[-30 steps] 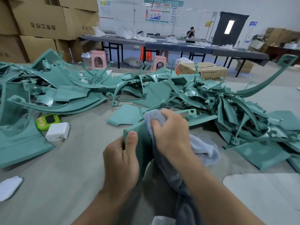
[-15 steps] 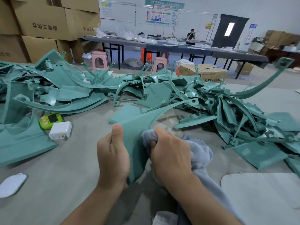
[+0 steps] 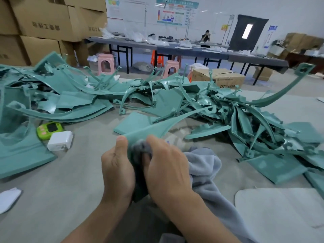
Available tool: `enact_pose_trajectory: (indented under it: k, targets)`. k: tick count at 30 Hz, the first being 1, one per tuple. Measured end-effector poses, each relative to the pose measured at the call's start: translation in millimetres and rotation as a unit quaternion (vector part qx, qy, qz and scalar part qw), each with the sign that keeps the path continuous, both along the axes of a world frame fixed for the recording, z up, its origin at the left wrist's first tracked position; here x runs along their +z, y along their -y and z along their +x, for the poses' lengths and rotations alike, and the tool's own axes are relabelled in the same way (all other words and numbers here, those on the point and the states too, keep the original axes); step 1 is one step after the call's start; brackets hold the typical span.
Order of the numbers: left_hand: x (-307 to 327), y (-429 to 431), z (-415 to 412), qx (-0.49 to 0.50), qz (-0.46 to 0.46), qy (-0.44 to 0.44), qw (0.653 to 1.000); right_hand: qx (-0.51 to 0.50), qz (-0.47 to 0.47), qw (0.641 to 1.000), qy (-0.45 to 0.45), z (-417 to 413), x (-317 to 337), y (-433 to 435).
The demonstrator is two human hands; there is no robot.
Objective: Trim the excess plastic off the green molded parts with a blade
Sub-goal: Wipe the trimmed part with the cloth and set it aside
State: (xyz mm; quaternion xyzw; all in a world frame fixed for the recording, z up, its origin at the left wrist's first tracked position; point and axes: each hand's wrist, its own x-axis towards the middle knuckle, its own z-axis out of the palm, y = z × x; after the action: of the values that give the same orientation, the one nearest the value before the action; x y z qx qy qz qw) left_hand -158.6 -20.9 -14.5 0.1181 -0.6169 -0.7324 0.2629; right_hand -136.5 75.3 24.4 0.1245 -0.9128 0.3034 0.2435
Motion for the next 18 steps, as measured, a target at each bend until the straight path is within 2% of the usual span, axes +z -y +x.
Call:
enact_pose_trajectory:
  k: [2, 3, 7, 12, 15, 18]
  targets:
    - [2.4, -0.6, 2.5, 0.008, -0.013, 0.001, 1.000, -0.042, -0.069, 0.997, 0.009, -8.5, -0.3, 5.5]
    - [4.2, 0.6, 2.5, 0.001, -0.005, 0.007, 1.000, -0.026, -0.074, 0.997, 0.012, -8.9, -3.1, 6.1]
    - [6.4, 6.2, -3.7, -0.051, 0.142, 0.045, 0.988, 0.117, 0.022, 0.992, 0.045, 11.8, -10.2, -3.4]
    - [5.5, 6.2, -7.1, -0.049, 0.208, 0.092, 0.973, 0.172, 0.109, 0.978, 0.052, 11.1, 0.6, -25.3]
    - [8.3, 14.2, -9.0, -0.027, 0.245, 0.114, 0.962, 0.100, 0.138, 0.985, 0.021, 11.1, -4.4, -30.4]
    - [11.4, 16.8, -8.6, -0.023, 0.260, 0.136, 0.956, -0.040, 0.072, 0.997, 0.006, 6.4, -10.3, -34.6]
